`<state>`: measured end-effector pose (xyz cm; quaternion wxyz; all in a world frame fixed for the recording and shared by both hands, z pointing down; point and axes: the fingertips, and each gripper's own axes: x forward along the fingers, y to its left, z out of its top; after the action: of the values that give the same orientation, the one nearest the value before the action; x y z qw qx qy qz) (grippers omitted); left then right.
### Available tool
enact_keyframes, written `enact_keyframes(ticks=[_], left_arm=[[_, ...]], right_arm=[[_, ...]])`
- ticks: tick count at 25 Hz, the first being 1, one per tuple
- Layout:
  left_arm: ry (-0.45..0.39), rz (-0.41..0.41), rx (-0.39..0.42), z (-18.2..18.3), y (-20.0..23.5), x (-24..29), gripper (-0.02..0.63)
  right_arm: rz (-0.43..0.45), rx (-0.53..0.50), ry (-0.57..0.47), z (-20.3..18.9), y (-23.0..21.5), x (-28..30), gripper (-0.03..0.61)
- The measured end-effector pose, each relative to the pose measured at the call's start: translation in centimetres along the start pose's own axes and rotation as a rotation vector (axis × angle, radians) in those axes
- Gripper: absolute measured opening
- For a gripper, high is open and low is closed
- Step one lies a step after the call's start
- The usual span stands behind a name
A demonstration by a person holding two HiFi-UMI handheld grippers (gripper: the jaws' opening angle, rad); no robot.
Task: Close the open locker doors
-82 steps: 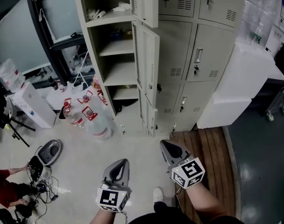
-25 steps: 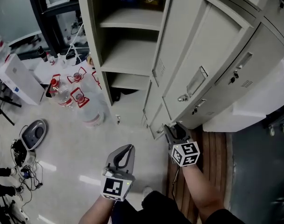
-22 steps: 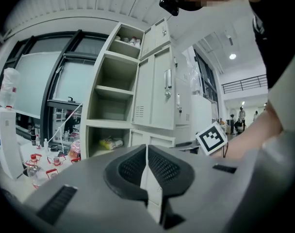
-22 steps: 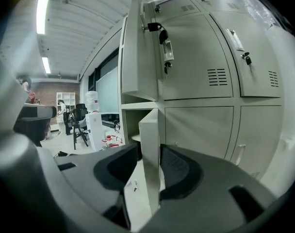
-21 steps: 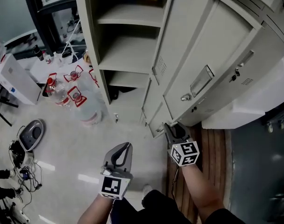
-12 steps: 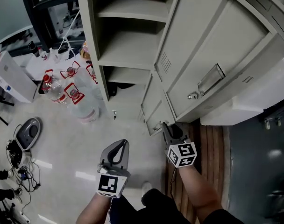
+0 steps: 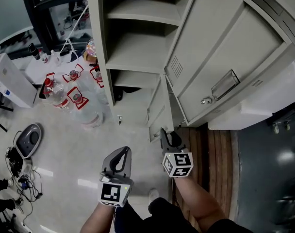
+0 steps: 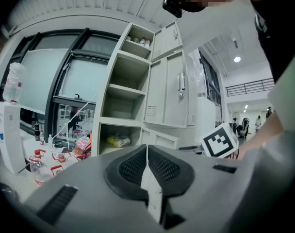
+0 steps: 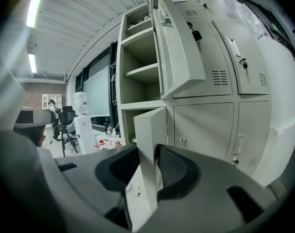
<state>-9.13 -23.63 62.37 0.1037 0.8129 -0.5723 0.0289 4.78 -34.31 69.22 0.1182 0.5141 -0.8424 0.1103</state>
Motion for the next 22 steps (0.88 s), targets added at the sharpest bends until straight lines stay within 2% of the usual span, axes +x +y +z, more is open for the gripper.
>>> enact_keyframes(ticks=[7, 22], left_arm=[[0.017, -0.008, -0.004, 0.1, 2.3, -0.4, 0.006], [0.041, -0.02, -0.004, -1.1, 6.3, 0.3, 0.005]], right_arm=[[-0.03, 0.038, -0.011, 0.3, 3.5, 1.4, 0.132], [0.026, 0.019, -0.013, 1.0, 8.9, 6.2, 0.201]])
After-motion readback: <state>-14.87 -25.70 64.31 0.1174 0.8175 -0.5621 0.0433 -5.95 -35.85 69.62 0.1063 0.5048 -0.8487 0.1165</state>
